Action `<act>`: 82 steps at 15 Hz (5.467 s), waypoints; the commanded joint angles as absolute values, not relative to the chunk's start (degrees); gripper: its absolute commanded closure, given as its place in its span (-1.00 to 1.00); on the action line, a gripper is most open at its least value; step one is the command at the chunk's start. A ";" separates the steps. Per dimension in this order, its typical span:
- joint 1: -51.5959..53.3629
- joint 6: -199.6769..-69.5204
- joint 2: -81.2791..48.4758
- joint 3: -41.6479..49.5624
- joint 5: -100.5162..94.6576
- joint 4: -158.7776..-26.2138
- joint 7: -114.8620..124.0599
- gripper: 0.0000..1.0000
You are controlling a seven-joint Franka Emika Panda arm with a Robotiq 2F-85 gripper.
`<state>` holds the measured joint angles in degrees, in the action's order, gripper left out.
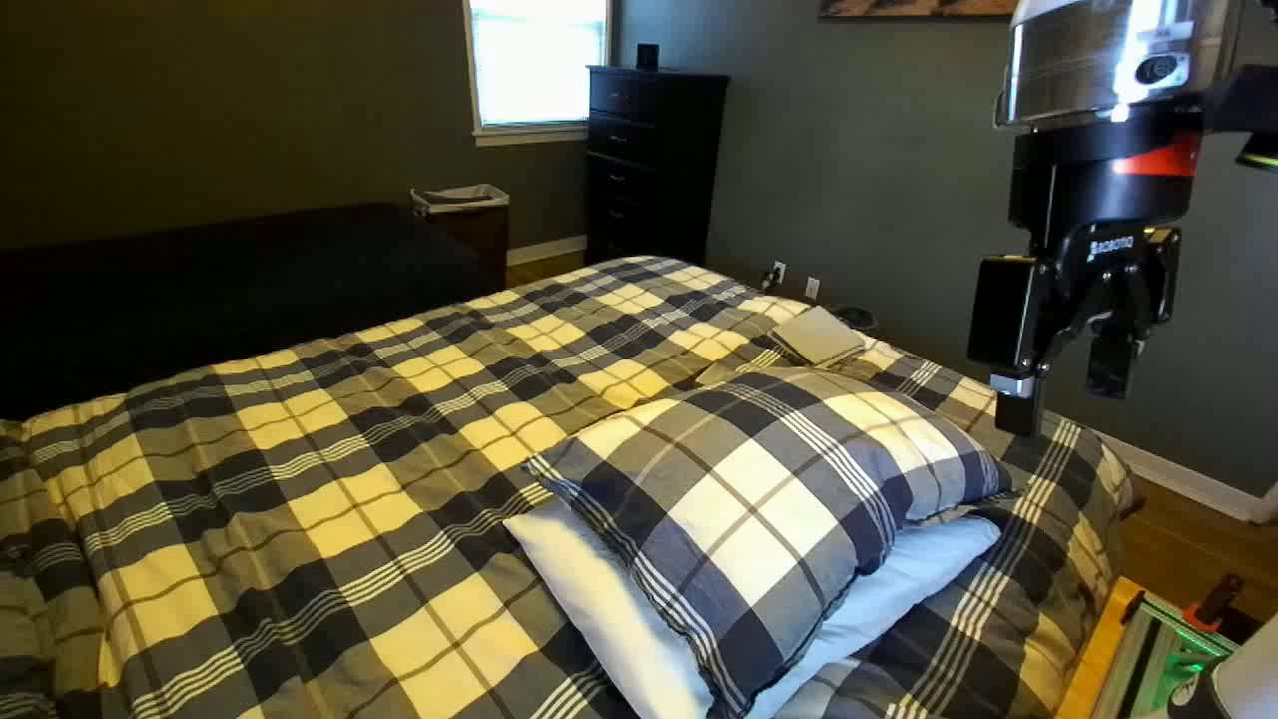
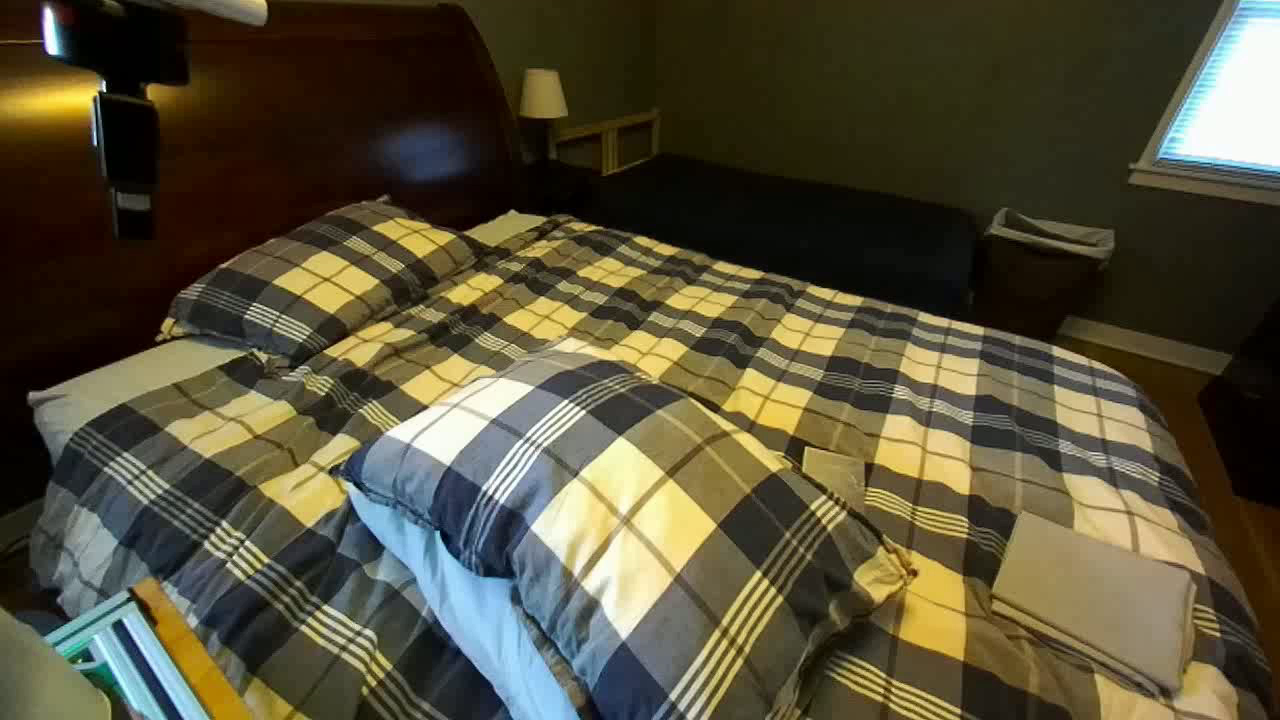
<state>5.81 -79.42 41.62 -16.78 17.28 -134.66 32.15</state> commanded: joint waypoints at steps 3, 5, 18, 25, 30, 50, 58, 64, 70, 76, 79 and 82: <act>4.77 -79.14 41.78 -17.46 17.61 -134.53 31.63 -1.00; 4.27 -79.75 41.64 -16.95 17.44 -134.57 31.47 -1.00; 0.66 -116.82 27.62 -17.59 -11.52 -138.96 23.61 -1.00; -0.57 -135.54 15.90 -16.69 -20.25 -142.29 26.40 -1.00; 0.16 -140.75 7.65 -16.10 -22.57 -141.63 29.15 -1.00; -1.65 -154.02 -0.75 -0.22 -15.22 -143.33 39.87 -1.00; -0.93 -155.89 -6.45 1.80 -15.24 -143.43 47.01 -1.00; 1.84 -164.15 -13.97 3.46 -13.77 -142.62 47.94 -0.50; 3.93 -164.32 -14.88 3.91 -8.73 -142.47 44.51 0.29; 3.49 -162.16 -8.80 3.16 -4.39 -145.24 40.06 1.00; 2.89 -159.22 -4.03 3.21 -3.19 -147.08 37.72 0.96; 2.47 -154.15 1.00 3.84 -6.53 -147.96 38.06 0.99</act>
<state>2.54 -158.97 -5.35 3.64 -5.60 -145.12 39.11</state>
